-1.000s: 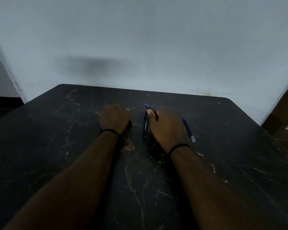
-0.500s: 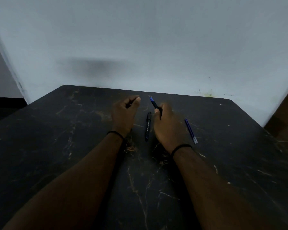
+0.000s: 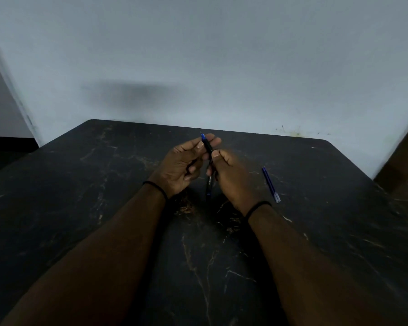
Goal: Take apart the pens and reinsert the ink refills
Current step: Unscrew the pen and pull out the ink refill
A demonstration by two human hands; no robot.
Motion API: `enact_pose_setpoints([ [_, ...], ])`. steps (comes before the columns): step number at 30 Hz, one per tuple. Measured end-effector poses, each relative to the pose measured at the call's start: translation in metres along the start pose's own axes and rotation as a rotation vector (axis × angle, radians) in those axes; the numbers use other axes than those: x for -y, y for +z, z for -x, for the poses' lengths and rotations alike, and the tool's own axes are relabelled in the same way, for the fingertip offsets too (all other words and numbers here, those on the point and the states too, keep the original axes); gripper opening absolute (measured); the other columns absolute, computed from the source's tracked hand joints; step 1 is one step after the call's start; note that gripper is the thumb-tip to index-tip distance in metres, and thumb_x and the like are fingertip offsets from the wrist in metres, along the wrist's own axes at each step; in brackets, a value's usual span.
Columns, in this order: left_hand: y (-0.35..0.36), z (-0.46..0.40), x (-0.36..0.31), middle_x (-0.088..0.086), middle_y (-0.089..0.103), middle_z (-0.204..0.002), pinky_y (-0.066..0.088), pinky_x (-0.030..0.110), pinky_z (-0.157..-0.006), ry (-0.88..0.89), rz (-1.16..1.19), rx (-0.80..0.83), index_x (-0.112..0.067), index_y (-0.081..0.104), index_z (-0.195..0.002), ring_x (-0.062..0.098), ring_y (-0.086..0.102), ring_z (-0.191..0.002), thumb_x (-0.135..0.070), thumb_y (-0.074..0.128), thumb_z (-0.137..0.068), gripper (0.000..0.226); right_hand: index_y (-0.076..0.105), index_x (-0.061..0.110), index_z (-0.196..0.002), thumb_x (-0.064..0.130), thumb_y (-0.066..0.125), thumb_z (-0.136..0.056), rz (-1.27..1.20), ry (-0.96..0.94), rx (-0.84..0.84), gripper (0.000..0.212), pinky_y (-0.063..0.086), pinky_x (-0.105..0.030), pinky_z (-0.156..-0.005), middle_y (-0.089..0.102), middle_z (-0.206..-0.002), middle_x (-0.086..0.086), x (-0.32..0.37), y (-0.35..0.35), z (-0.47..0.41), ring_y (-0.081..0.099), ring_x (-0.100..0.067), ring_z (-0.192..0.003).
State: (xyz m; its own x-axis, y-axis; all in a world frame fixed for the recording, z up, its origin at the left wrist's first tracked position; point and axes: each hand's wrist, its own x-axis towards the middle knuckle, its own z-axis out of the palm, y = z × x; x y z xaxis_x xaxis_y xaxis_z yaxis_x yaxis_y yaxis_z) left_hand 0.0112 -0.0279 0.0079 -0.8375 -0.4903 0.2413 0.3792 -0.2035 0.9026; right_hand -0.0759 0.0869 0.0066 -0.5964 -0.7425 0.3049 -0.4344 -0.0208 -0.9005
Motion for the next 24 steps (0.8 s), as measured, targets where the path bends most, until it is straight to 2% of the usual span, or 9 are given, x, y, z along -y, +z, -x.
enact_pose_setpoints([
  [4, -0.007, -0.002, 0.002, 0.006, 0.063, -0.133, 0.017, 0.018, -0.036, 0.003, -0.009, 0.038, -0.012, 0.063, -0.123, 0.001, 0.031, -0.040, -0.015, 0.047, -0.099, 0.029, 0.066, 0.019, -0.093, 0.030, 0.040, -0.105, 0.041, 0.040, 0.039, 0.031, 0.040, -0.031, -0.066, 0.058, -0.075, 0.005, 0.001, -0.002, 0.000, 0.050, -0.009, -0.066],
  [7, -0.010, -0.002, 0.003, 0.005, 0.063, -0.134, 0.021, 0.015, -0.033, 0.011, -0.020, 0.053, -0.014, 0.065, -0.121, 0.002, 0.029, -0.039, -0.014, 0.045, -0.101, 0.029, 0.067, 0.018, -0.091, 0.030, 0.041, -0.105, 0.016, 0.071, 0.080, 0.032, 0.040, -0.025, -0.062, 0.058, -0.074, 0.005, 0.002, -0.004, 0.000, 0.050, -0.006, -0.063],
  [9, -0.010, -0.003, 0.003, 0.005, 0.063, -0.133, 0.022, 0.015, -0.032, 0.020, -0.027, 0.051, -0.015, 0.066, -0.119, 0.002, 0.025, -0.037, -0.013, 0.044, -0.101, 0.029, 0.064, 0.020, -0.085, 0.031, 0.039, -0.105, -0.112, 0.139, 0.161, 0.033, 0.037, -0.019, -0.047, 0.055, -0.065, 0.006, 0.004, -0.008, 0.000, 0.044, -0.004, -0.049],
  [11, -0.008, -0.002, 0.003, 0.005, 0.064, -0.132, 0.021, 0.015, -0.032, 0.030, -0.013, 0.054, -0.015, 0.066, -0.118, 0.002, 0.025, -0.036, -0.014, 0.046, -0.100, 0.027, 0.062, 0.019, -0.084, 0.032, 0.039, -0.104, -0.285, 0.221, 0.252, 0.033, 0.025, -0.017, -0.037, 0.049, -0.059, 0.006, 0.006, -0.013, -0.001, 0.031, -0.005, -0.041],
  [13, -0.007, -0.002, 0.003, 0.005, 0.064, -0.133, 0.020, 0.016, -0.033, 0.036, 0.010, 0.075, -0.014, 0.066, -0.119, 0.002, 0.027, -0.036, -0.016, 0.049, -0.098, 0.027, 0.061, 0.018, -0.085, 0.031, 0.040, -0.104, -0.438, 0.281, 0.322, 0.031, 0.018, -0.014, -0.036, 0.047, -0.057, 0.006, 0.006, -0.017, -0.002, 0.025, -0.004, -0.039],
  [18, -0.004, -0.001, 0.003, 0.006, 0.064, -0.132, 0.022, 0.015, -0.034, 0.005, 0.010, 0.120, -0.015, 0.066, -0.118, 0.001, 0.029, -0.040, -0.020, 0.047, -0.099, 0.028, 0.058, 0.014, -0.090, 0.028, 0.040, -0.104, -0.645, 0.373, 0.422, 0.028, 0.018, -0.013, -0.033, 0.045, -0.057, 0.005, 0.005, -0.020, -0.001, 0.025, -0.002, -0.037],
  [24, 0.002, -0.001, 0.003, 0.005, 0.076, -0.096, 0.026, 0.013, -0.031, 0.053, 0.063, 0.024, -0.010, 0.061, -0.099, 0.002, 0.045, -0.038, -0.014, 0.045, -0.098, 0.017, 0.052, 0.018, -0.086, 0.033, 0.037, -0.107, -0.572, 0.309, 0.434, 0.030, 0.016, -0.013, -0.033, 0.034, -0.059, 0.005, 0.007, -0.017, -0.001, 0.022, -0.001, -0.038],
])
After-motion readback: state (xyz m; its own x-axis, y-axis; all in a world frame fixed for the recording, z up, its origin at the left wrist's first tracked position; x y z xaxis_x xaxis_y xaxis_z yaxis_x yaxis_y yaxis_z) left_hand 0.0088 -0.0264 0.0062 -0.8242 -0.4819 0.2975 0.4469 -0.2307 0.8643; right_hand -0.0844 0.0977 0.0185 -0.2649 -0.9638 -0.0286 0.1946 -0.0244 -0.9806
